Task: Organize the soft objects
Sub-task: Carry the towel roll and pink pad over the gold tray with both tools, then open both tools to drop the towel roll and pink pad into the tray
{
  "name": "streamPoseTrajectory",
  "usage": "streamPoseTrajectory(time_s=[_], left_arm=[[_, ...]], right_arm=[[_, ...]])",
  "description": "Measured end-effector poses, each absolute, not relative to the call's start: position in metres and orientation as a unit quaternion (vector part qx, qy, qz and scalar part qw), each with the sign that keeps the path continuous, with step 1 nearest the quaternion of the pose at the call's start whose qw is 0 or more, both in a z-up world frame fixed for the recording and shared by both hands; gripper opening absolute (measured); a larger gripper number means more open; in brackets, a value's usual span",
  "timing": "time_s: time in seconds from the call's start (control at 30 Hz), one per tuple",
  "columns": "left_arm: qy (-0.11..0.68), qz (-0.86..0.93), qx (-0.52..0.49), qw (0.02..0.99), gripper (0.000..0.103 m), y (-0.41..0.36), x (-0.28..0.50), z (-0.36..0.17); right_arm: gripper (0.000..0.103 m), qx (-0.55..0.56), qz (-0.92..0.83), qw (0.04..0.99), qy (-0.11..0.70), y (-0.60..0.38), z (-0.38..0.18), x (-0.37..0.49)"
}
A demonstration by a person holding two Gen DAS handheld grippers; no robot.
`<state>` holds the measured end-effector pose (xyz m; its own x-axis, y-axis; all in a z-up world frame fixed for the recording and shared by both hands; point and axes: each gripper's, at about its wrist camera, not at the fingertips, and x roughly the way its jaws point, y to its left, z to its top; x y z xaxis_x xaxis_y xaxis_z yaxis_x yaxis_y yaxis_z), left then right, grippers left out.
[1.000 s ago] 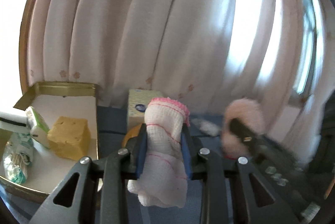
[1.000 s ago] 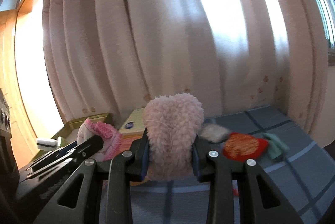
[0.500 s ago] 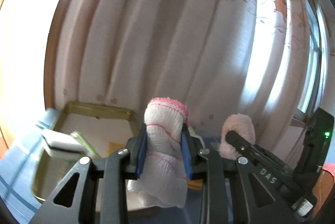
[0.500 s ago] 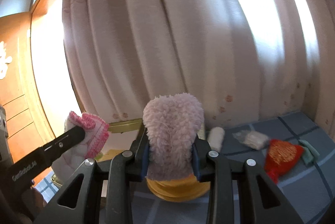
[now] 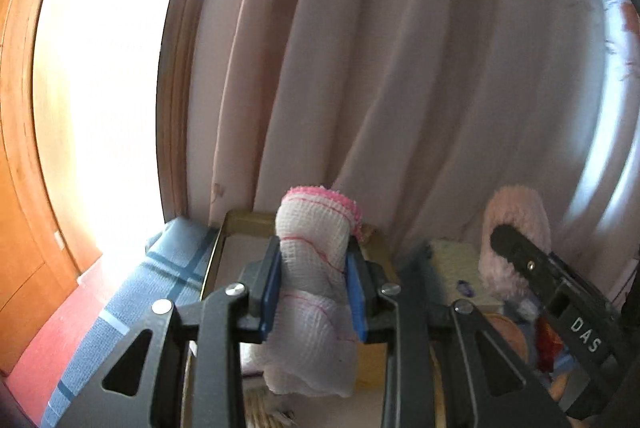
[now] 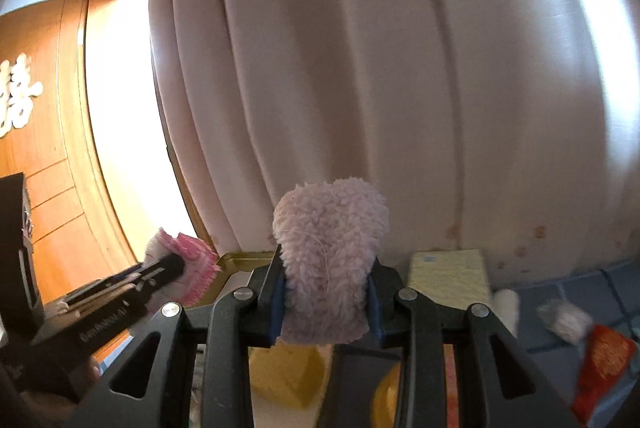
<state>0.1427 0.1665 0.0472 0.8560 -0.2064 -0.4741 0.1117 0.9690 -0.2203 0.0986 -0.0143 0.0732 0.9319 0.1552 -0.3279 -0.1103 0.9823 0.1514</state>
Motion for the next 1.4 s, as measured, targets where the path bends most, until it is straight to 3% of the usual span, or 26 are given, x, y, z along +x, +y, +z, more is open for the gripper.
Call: streamPoseTrajectory(time_s=[0.53, 0.67, 0.73, 0.77, 0.8, 0.83, 0.9, 0.97, 1.3, 1.4], left_arm=[[0.359, -0.023, -0.049, 0.932, 0.028, 0.164, 0.217, 0.024], [0.376, -0.007, -0.043, 0.926, 0.029, 0.166, 0.225, 0.014], [0.381, 0.002, -0.032, 0.924, 0.038, 0.166, 0.228, 0.011], [0.382, 0.002, -0.025, 0.924, 0.048, 0.165, 0.230, 0.009], [0.384, 0.002, -0.018, 0.923, 0.065, 0.163, 0.231, 0.008], [0.383, 0.003, -0.016, 0.923, 0.075, 0.162, 0.230, 0.008], [0.371, -0.002, -0.021, 0.928, 0.098, 0.162, 0.224, 0.012], [0.355, 0.005, -0.022, 0.935, 0.103, 0.163, 0.218, 0.017], [0.278, 0.014, -0.044, 0.960, 0.103, 0.165, 0.165, 0.033], [0.242, 0.016, -0.045, 0.969, 0.103, 0.156, 0.141, 0.032]], right_arm=[[0.036, 0.082, 0.113, 0.930, 0.340, 0.012, 0.041, 0.233], [0.043, 0.087, 0.134, 0.914, 0.374, 0.019, 0.026, 0.253], [0.050, 0.090, 0.147, 0.909, 0.379, 0.025, 0.023, 0.253], [0.053, 0.097, 0.154, 0.906, 0.382, 0.026, 0.021, 0.257], [0.061, 0.107, 0.157, 0.903, 0.385, 0.025, 0.019, 0.259], [0.064, 0.114, 0.159, 0.902, 0.386, 0.024, 0.018, 0.259], [0.065, 0.123, 0.167, 0.901, 0.381, 0.022, 0.018, 0.256], [0.073, 0.132, 0.176, 0.903, 0.370, 0.018, 0.022, 0.250], [0.074, 0.202, 0.162, 0.931, 0.257, -0.027, 0.047, 0.187], [0.080, 0.181, 0.120, 0.954, 0.205, -0.037, 0.050, 0.152]])
